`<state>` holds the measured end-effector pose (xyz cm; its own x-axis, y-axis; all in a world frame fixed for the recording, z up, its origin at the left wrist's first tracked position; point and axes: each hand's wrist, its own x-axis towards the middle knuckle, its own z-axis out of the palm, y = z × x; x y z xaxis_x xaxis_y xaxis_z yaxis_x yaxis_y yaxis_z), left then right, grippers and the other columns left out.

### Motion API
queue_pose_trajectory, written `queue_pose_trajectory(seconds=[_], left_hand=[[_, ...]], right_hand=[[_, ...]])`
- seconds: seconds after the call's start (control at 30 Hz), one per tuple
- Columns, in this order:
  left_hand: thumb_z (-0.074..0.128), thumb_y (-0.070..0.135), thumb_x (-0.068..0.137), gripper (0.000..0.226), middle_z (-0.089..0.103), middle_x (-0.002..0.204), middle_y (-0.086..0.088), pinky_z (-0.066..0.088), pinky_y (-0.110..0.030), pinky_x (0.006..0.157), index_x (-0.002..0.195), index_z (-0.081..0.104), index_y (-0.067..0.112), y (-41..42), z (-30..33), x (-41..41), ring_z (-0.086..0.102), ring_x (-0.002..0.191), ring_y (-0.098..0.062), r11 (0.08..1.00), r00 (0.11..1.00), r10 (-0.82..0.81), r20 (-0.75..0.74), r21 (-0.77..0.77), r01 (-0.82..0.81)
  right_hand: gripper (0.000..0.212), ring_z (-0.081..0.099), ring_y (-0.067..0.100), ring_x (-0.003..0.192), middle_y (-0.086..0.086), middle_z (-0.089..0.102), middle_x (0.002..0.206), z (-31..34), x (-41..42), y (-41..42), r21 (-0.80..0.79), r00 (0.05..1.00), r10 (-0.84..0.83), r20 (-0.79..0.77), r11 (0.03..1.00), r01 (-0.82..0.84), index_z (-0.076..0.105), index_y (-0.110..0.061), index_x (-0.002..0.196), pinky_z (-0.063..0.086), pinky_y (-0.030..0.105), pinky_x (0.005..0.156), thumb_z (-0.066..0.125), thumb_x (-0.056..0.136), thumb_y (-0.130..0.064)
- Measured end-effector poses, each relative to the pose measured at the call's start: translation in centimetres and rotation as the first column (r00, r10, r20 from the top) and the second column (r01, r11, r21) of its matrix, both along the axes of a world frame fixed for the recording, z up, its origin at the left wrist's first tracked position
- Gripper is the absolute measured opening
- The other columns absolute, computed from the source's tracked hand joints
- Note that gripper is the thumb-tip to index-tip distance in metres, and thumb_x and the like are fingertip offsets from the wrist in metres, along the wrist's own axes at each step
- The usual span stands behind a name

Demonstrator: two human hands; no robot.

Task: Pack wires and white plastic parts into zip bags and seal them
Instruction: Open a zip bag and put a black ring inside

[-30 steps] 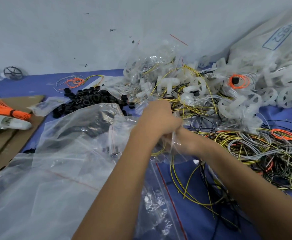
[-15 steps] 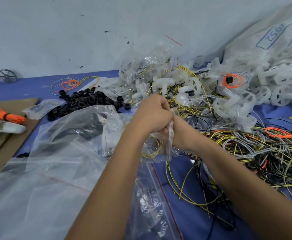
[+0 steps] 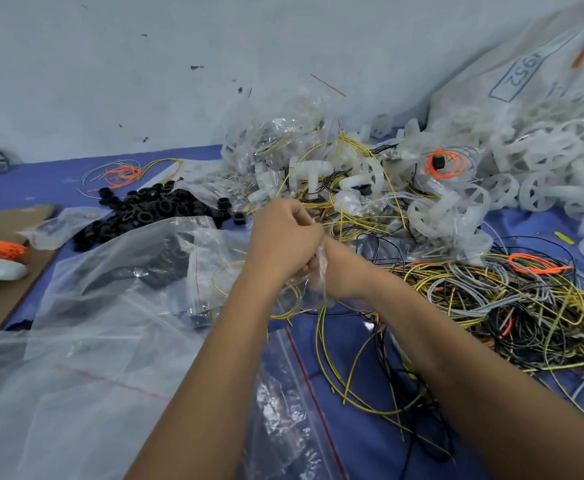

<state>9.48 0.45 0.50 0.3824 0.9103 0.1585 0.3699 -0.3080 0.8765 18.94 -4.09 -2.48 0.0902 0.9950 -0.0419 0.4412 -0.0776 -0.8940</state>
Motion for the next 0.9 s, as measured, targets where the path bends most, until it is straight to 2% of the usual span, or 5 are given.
queue_pose_trajectory(seconds=[0.1,0.3,0.4,0.53,0.9], left_hand=[[0.06,0.007,0.079,0.006,0.064,0.05,-0.005,0.046,-0.028,0.038,0.074,0.061,0.008,0.2,-1.5,0.7,0.064,0.041,-0.021,0.996,0.995,0.086,0.054,0.031,-0.088],[0.064,0.018,0.091,0.017,0.061,0.047,0.002,0.039,-0.021,0.045,0.075,0.061,0.013,-0.9,-5.4,2.5,0.056,0.039,-0.012,0.997,0.999,0.032,0.034,-0.065,-0.03],[0.067,0.018,0.091,0.022,0.063,0.06,0.003,0.041,-0.027,0.056,0.07,0.06,0.018,-1.0,-6.5,2.8,0.061,0.058,-0.016,1.0,0.997,0.001,-0.075,0.003,-0.001],[0.068,0.017,0.089,0.015,0.068,0.066,-0.005,0.043,-0.03,0.058,0.074,0.066,0.014,-0.8,-6.7,2.9,0.061,0.06,-0.023,1.0,0.997,0.025,-0.073,0.011,-0.024],[0.071,0.022,0.09,0.023,0.067,0.062,-0.005,0.042,-0.03,0.055,0.07,0.064,0.015,-0.7,-7.2,3.1,0.061,0.057,-0.023,0.998,0.997,0.053,-0.06,0.037,-0.051]], right_hand=[[0.012,0.055,0.026,0.068,0.034,0.06,0.077,0.4,2.2,-1.2,-0.098,0.996,-0.088,0.007,0.991,0.088,0.06,0.018,0.09,0.046,0.038,0.062,0.049,0.091,0.013],[0.015,0.061,0.016,0.047,0.011,0.071,0.061,4.0,7.0,-2.3,0.098,0.935,-0.34,0.096,0.938,0.331,0.073,-0.002,0.081,0.049,0.024,0.045,0.063,0.093,-0.002],[0.014,0.063,0.02,0.047,0.009,0.069,0.059,5.4,10.8,-2.4,0.291,0.803,-0.596,0.031,0.773,0.563,0.073,-0.003,0.081,0.047,0.026,0.041,0.065,0.092,-0.008],[0.017,0.07,0.029,0.069,0.014,0.073,0.074,6.5,16.1,-1.7,0.471,0.544,-0.826,0.151,0.544,0.694,0.076,-0.003,0.081,0.061,0.042,0.068,0.066,0.087,-0.015],[0.033,0.054,0.022,0.061,0.013,0.064,0.089,7.2,22.4,1.1,0.262,0.366,-0.844,0.393,0.484,0.835,0.055,-0.01,0.077,0.033,0.028,0.043,0.075,0.088,-0.034]])
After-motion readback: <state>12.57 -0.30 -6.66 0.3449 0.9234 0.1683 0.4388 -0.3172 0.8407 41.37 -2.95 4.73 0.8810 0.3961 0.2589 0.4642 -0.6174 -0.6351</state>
